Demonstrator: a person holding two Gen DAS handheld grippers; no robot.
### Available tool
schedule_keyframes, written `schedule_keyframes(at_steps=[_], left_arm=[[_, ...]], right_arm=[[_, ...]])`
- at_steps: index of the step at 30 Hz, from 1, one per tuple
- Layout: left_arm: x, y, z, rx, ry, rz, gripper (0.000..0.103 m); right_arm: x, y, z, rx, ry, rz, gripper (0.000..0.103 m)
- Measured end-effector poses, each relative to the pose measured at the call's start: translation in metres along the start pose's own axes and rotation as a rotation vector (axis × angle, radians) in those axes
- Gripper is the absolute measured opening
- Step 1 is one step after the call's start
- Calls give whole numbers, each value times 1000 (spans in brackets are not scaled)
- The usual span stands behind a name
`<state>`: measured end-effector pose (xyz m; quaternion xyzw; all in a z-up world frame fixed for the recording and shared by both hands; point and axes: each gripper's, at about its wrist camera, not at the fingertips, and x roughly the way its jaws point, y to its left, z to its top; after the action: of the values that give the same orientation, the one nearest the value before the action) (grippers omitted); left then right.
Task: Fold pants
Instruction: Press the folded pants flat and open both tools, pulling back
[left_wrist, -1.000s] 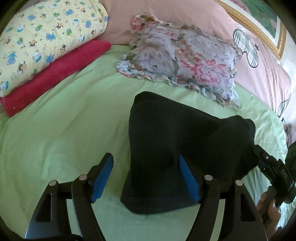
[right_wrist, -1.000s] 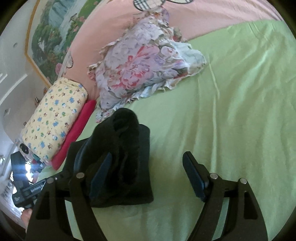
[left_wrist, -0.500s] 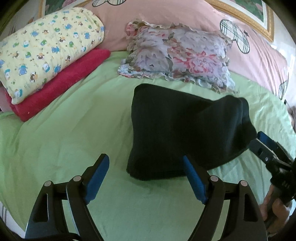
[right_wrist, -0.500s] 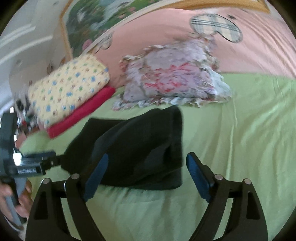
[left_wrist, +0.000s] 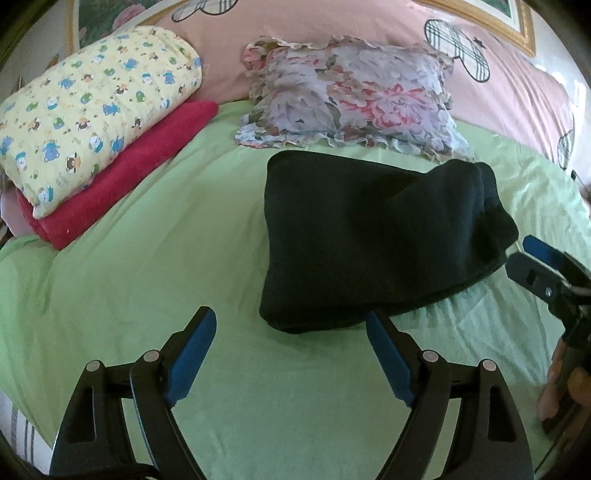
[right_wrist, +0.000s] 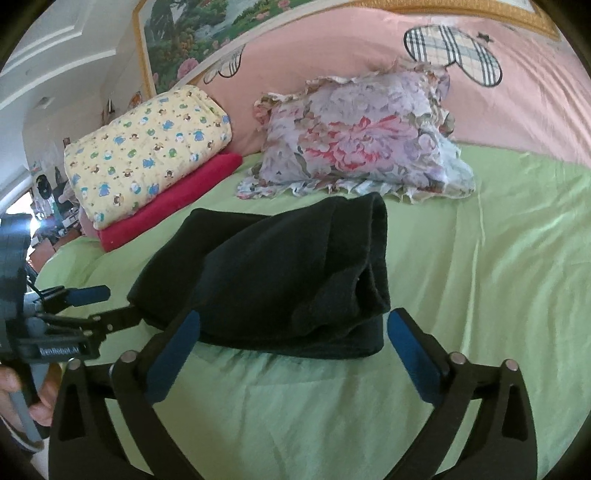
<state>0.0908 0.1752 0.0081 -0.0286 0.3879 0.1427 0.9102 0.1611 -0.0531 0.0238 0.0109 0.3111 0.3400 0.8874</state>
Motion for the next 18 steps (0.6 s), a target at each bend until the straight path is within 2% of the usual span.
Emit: schedule_keyframes(at_steps=[6,14,18], left_arm=[[3,-4,-2,25,11,2,85],[9,-6,-2,26,29,-2,85],[9,-6,-1,28,32,-7,85]], right_arm=[[6,3,3,-21,46,-1,102],[16,25,6,-142,126,-12,102],[17,22,9,-130,135,-8,102]])
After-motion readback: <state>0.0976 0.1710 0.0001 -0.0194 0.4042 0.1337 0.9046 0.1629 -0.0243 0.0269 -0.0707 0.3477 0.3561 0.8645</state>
